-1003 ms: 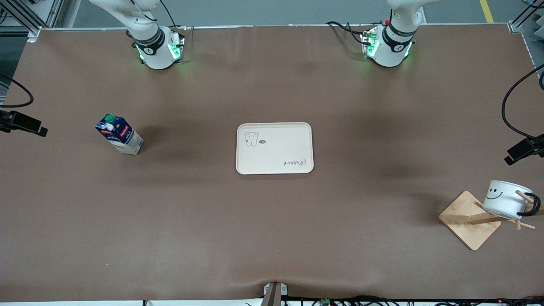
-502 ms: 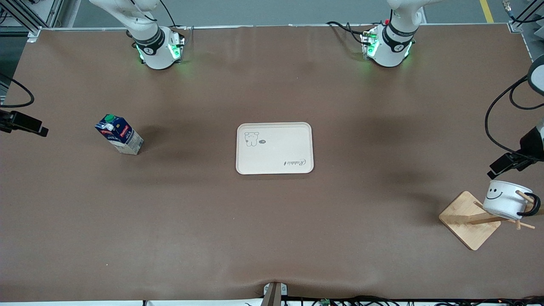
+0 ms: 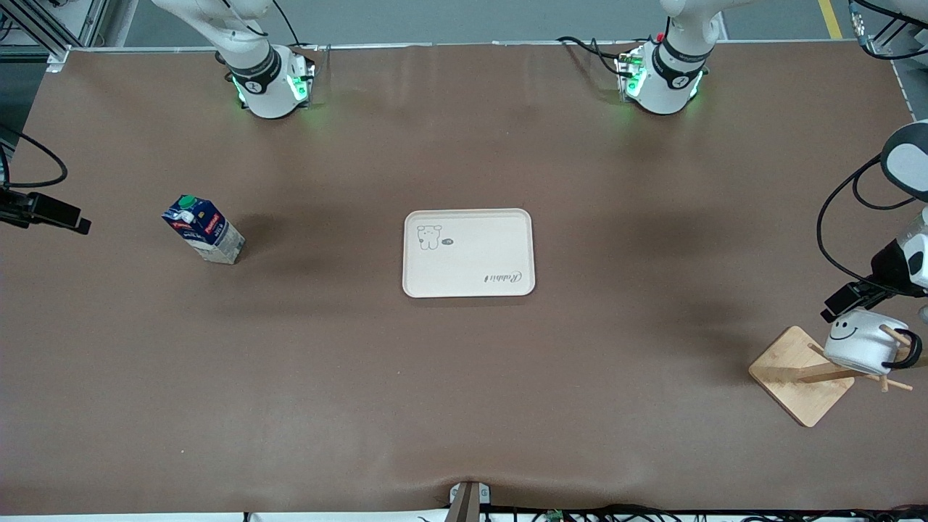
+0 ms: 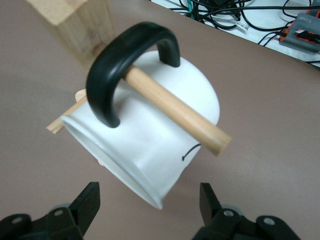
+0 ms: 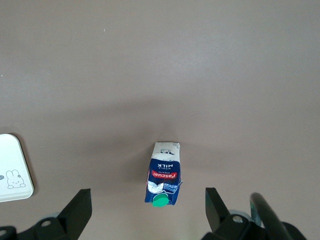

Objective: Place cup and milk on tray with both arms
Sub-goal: 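Close the left gripper on the mug rim and lift it off the stand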

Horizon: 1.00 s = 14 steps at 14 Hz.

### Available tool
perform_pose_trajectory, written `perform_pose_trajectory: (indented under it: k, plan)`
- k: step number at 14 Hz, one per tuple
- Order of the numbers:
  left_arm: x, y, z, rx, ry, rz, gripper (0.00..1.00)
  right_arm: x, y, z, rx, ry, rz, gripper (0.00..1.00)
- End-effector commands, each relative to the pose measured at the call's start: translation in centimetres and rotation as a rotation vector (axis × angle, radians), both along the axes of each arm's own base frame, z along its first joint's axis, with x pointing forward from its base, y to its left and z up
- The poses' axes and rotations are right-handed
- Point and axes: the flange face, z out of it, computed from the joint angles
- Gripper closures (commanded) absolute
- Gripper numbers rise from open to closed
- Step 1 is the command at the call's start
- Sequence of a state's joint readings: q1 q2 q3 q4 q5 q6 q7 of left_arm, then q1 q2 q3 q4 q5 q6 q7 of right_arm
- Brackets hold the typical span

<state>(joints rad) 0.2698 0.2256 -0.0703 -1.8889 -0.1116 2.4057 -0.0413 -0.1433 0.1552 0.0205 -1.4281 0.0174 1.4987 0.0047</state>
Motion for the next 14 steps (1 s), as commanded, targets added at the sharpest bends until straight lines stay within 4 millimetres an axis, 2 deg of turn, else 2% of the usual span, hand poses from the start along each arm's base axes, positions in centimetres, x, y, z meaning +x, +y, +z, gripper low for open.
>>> perform_pose_trajectory:
  k: [1,5,8,12,14]
  plan:
    - [0.45,-0.48,0.84,-0.013,-0.025,-0.011,0.32,-0.21,0.29,-0.13,0.001,0.010,0.003,0.00]
    - [0.80,-0.69,1.06,-0.011,-0.031,-0.019,0.33,-0.09,0.46,-0.48,0.002,0.018,0.008,0.00]
    - [0.89,-0.67,0.64,-0.010,-0.025,-0.028,0.40,-0.12,0.56,-0.84,0.003,0.026,0.010,0.00]
    - [1.25,-0.58,0.62,-0.009,-0.029,-0.029,0.54,-0.12,0.55,-0.84,0.003,0.026,0.008,0.00]
    - [1.38,-1.30,0.64,-0.012,-0.029,-0.041,0.55,-0.12,0.65,-0.85,0.003,0.027,0.011,0.00]
